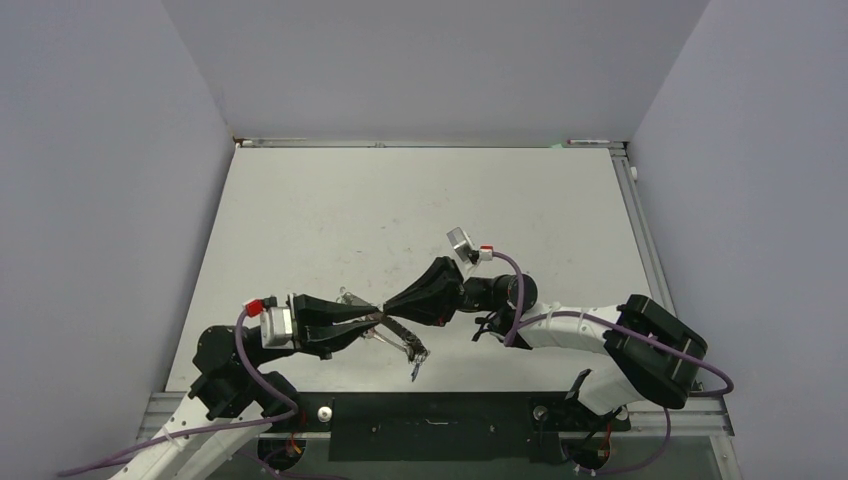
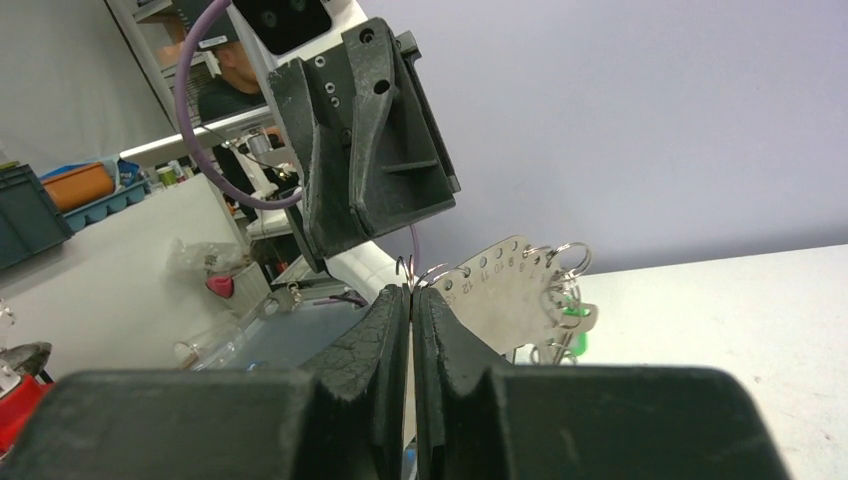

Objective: Put the keys on the keyring

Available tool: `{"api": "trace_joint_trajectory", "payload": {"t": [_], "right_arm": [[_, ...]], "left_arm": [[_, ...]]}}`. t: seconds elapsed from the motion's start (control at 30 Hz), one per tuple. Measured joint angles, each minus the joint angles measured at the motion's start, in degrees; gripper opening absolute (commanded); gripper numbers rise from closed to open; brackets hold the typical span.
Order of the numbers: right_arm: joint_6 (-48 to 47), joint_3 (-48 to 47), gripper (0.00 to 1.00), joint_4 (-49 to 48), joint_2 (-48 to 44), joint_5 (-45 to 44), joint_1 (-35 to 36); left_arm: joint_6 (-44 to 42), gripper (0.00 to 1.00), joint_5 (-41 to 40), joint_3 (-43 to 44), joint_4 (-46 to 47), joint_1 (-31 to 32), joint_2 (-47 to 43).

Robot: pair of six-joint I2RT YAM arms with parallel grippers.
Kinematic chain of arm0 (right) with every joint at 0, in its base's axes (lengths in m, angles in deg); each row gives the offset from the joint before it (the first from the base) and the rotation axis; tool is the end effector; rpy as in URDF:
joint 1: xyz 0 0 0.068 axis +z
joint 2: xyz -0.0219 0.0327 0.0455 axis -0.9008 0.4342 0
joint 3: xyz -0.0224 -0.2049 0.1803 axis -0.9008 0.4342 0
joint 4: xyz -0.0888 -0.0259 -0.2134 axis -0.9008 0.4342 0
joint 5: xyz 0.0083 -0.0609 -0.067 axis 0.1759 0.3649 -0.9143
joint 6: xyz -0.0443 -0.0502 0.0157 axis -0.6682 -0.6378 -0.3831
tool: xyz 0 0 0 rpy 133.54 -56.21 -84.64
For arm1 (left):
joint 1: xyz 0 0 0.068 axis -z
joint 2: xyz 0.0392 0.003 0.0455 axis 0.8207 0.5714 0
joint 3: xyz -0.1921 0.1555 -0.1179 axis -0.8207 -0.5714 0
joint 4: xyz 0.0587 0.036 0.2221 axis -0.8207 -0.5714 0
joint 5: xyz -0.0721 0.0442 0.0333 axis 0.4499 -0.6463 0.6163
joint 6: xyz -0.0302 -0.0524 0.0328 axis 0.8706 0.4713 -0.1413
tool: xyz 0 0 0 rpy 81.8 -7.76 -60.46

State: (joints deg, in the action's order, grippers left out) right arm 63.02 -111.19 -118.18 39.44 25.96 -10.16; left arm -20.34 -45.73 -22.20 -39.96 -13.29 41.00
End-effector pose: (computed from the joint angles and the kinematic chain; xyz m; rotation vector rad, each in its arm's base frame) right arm 0.1217 0.2351 0.3137 -0.9388 1.0371 1.8766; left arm 0.0332 -0.0715 0.3274 0.8537 0.9715 -1.1238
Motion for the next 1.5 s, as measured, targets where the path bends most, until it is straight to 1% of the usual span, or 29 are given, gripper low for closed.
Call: {"api": "trace_joint_trajectory", "payload": {"t": [0.17, 0.33, 0.37, 0.43, 0.47, 0.63, 0.83, 1.07, 1.13, 1.2, 1.4, 1.43, 1.47, 1.5], "right_arm": [[0.39, -0.70, 0.05, -0.04, 0.00, 0.07, 0.15], [0.37, -0.70, 0.05, 0.00, 0.00, 0.09, 0.48], [0.37, -0.70, 0.05, 0.00, 0.00, 0.09, 0.50], [0.35, -0.70, 0.05, 0.00, 0.00, 0.07, 0.59], [0.31, -0.70, 0.05, 0.00, 0.00, 0.07, 0.63], [-0.22, -1.33, 0.05, -0.04, -0.02, 0.13, 1.22], [-1.60, -1.70, 0.05, -0.07, -0.44, 0.17, 1.95], [-2.97, -2.40, 0.05, -0.04, -0.44, 0.11, 2.89], [-3.23, -2.43, 0.05, -0.07, -0.44, 0.11, 2.97], [-3.52, -2.43, 0.05, -0.04, -0.44, 0.11, 2.99], [-4.37, -2.43, 0.05, -0.09, -0.44, 0.09, 2.99], [-4.39, -2.43, 0.06, -0.09, -0.44, 0.09, 2.99], [-4.42, -2.45, 0.11, -0.09, -0.44, 0.09, 2.99], [-4.44, -2.47, 0.19, -0.11, -0.44, 0.09, 2.99]], "left_arm": [[-0.24, 0.25, 0.02, 0.00, -0.50, -0.17, 0.35], [-0.50, 0.26, -0.04, 0.00, -1.46, -0.50, 0.55], [-0.50, 0.28, -0.07, 0.00, -1.49, -0.55, 0.55], [-0.48, 0.34, -0.20, 0.00, -1.49, -0.72, 0.52], [-0.52, 0.35, -0.33, 0.00, -1.51, -0.74, 0.48], [-0.57, 0.36, -1.64, 0.00, -2.14, -1.22, -0.52], [-0.48, 0.23, -2.12, 0.00, -2.23, -1.49, -0.96], [-0.37, 0.18, -1.11, 0.00, -2.10, -1.49, -0.79], [-0.28, 0.11, -0.66, 0.00, -1.95, -1.49, -0.79], [-0.17, 0.00, -0.33, 0.00, -1.86, -1.49, -0.76], [-0.11, 0.00, 0.22, 0.02, -1.66, -1.55, -0.46], [-0.11, 0.00, 0.22, 0.11, -1.77, -1.57, -0.44], [-0.13, 0.00, 0.20, 0.26, -2.01, -1.60, -0.35], [-0.22, 0.00, 0.17, 0.57, -2.45, -1.60, -0.24]]}}
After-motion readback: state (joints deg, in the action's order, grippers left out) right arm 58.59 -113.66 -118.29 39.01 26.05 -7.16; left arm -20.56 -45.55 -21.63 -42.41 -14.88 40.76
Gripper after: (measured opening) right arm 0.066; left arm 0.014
